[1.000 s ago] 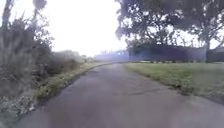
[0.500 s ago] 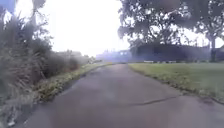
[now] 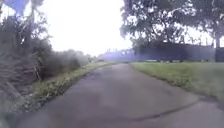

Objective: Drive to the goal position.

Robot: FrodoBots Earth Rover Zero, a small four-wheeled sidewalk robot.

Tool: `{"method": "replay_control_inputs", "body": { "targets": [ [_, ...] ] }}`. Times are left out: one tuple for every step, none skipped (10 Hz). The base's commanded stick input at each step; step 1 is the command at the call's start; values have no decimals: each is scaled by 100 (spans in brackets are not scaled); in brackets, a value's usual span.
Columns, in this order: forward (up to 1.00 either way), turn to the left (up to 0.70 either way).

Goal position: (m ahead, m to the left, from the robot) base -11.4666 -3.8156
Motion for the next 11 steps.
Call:
{"method": "replay_control_inputs", "body": {
  "targets": [
    [0, -85],
    [0, -85],
    [0, -85],
    [0, -85],
    [0, -85],
    [0, -85],
    [0, -85],
    [0, -85],
    [0, -85],
    [0, -85],
    [0, -85]
  ]
}}
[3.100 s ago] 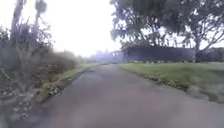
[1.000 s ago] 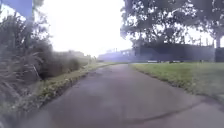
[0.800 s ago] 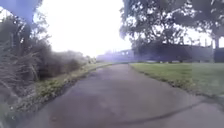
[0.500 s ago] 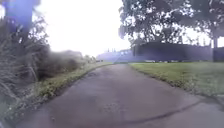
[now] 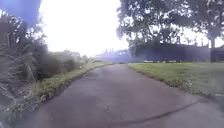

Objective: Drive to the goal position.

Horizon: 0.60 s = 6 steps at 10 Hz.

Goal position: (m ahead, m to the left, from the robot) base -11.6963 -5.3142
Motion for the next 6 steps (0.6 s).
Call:
{"method": "replay_control_inputs", "body": {
  "targets": [
    [0, -85],
    [0, -85],
    [0, -85],
    [0, -85],
    [0, -85],
    [0, -85]
  ]
}}
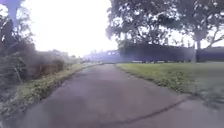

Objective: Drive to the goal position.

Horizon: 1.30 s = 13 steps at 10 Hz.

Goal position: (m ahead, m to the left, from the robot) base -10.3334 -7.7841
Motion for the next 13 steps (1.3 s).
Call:
{"method": "replay_control_inputs", "body": {
  "targets": [
    [0, -85],
    [0, -85],
    [0, -85],
    [0, -85],
    [0, -85],
    [0, -85],
    [0, -85],
    [0, -85],
    [0, -85],
    [0, -85],
    [0, -85],
    [0, -85],
    [0, -85]
  ]
}}
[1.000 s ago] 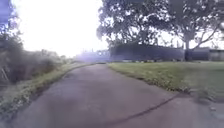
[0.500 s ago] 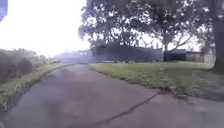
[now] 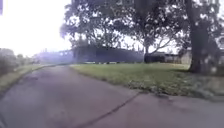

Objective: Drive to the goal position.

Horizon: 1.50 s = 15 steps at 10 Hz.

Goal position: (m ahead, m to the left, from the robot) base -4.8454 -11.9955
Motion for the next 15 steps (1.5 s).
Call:
{"method": "replay_control_inputs", "body": {
  "targets": [
    [0, -85],
    [0, -85],
    [0, -85],
    [0, -85],
    [0, -85],
    [0, -85],
    [0, -85],
    [0, -85],
    [0, -85],
    [0, -85],
    [0, -85],
    [0, -85],
    [0, -85],
    [0, -85],
    [0, -85]
  ]
}}
